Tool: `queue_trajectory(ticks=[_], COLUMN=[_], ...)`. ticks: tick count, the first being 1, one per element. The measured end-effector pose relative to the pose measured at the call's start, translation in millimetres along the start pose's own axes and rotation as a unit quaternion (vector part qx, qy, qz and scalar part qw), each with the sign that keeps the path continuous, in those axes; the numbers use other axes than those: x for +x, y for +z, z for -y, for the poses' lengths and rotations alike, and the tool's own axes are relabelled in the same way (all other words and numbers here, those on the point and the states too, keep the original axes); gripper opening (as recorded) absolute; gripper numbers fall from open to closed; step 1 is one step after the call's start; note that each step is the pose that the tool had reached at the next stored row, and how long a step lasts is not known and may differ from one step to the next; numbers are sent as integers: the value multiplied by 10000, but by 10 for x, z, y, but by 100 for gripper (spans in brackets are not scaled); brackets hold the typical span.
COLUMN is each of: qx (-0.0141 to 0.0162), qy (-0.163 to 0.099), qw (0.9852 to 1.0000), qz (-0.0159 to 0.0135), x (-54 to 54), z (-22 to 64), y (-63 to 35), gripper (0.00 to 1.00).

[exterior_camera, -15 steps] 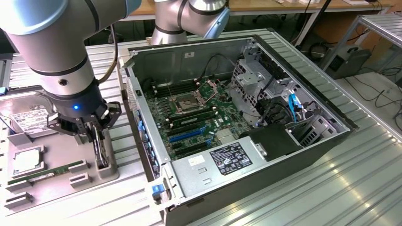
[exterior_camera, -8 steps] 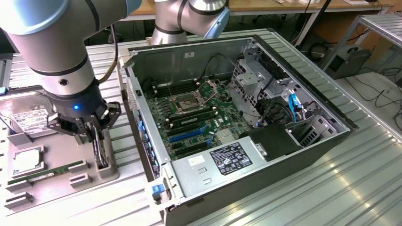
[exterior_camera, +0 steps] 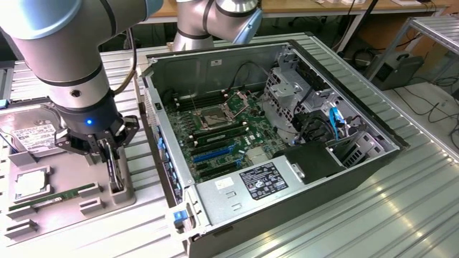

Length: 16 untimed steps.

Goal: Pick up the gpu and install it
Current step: 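Pick up the gpu and move the gpu toward the slot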

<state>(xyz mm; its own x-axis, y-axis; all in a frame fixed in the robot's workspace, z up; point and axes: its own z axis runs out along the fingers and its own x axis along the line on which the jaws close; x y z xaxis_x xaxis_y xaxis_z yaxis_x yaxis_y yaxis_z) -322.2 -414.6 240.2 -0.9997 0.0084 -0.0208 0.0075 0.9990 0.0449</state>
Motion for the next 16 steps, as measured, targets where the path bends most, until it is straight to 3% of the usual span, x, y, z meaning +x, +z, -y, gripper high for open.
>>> queue_trajectory(ticks=[6, 16], qx=[-15, -26], qy=[-3, -11], qw=[10000, 10000], qz=[0, -1], x=[-1, -10], z=[-2, -20], y=[-28, -446], gripper=[26, 26])
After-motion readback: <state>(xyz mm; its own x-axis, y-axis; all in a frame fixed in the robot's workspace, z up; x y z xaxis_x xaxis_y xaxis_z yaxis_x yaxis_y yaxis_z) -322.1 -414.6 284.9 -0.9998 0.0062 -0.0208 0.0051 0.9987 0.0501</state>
